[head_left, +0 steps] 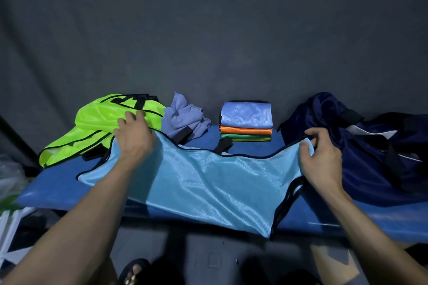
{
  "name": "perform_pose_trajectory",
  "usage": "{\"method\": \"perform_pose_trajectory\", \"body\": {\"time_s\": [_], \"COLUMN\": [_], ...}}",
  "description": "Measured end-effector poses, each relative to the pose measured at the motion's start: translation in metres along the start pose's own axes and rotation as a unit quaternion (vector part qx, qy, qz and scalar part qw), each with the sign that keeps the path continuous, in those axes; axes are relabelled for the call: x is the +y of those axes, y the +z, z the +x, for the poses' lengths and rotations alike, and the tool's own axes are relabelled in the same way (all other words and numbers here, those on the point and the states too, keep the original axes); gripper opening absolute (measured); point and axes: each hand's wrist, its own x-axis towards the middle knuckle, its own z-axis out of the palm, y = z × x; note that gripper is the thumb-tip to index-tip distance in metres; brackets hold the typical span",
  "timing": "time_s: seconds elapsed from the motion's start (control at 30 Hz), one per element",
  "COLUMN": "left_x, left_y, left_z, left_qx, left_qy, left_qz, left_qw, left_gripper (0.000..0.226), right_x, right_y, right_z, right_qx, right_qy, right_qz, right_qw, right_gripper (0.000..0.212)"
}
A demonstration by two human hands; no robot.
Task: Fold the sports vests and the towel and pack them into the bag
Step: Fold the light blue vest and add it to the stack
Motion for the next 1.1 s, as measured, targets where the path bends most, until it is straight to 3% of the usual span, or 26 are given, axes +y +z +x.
{"method": "perform_pose_trajectory", "body": {"time_s": [0.07, 0.17, 0.23, 0.27, 0.37, 0.6, 0.83, 1.0, 1.1], "left_x": [0.025, 0.067, 0.084, 0.088, 0.086, 0.113, 0.144, 0.172, 0.159], "left_y": [-0.004, -0.001, 0.01, 0.019, 0.041, 0.037, 0.041, 0.035, 0.023], "left_z": [-0.015, -0.062, -0.093, -0.102, -0.108, -0.117, -0.148, -0.171, -0.152], "left_qx": [0.023, -0.113, -0.225, -0.245, -0.225, -0.197, -0.294, -0.301, -0.229], "left_qy": [0.133, 0.367, 0.482, 0.515, 0.511, 0.508, 0.528, 0.516, 0.512], "left_qz": [-0.075, -0.233, -0.18, -0.128, -0.081, -0.126, -0.045, -0.132, -0.2], "left_qw": [0.988, 0.894, 0.827, 0.811, 0.826, 0.829, 0.796, 0.791, 0.804], "left_gripper": [0.035, 0.027, 0.036, 0.045, 0.063, 0.059, 0.075, 0.067, 0.047], "right_x": [0.0, 0.003, 0.005, 0.006, 0.012, 0.028, 0.028, 0.009, -0.017], "right_y": [-0.006, -0.015, -0.021, -0.024, -0.033, -0.045, -0.052, -0.052, -0.038], "right_z": [0.001, 0.002, 0.001, 0.0, -0.004, -0.01, 0.0, 0.013, 0.008], "right_qx": [0.005, 0.016, 0.022, 0.024, 0.021, 0.01, 0.035, 0.044, 0.014], "right_qy": [0.007, 0.015, 0.019, 0.022, 0.034, 0.055, 0.095, 0.089, 0.06], "right_qz": [0.0, 0.001, -0.002, -0.001, -0.005, -0.022, 0.097, 0.226, 0.269], "right_qw": [1.0, 1.0, 1.0, 0.999, 0.999, 0.998, 0.99, 0.969, 0.961], "right_gripper": [0.021, 0.022, 0.022, 0.022, 0.024, 0.022, 0.019, 0.019, 0.019]}}
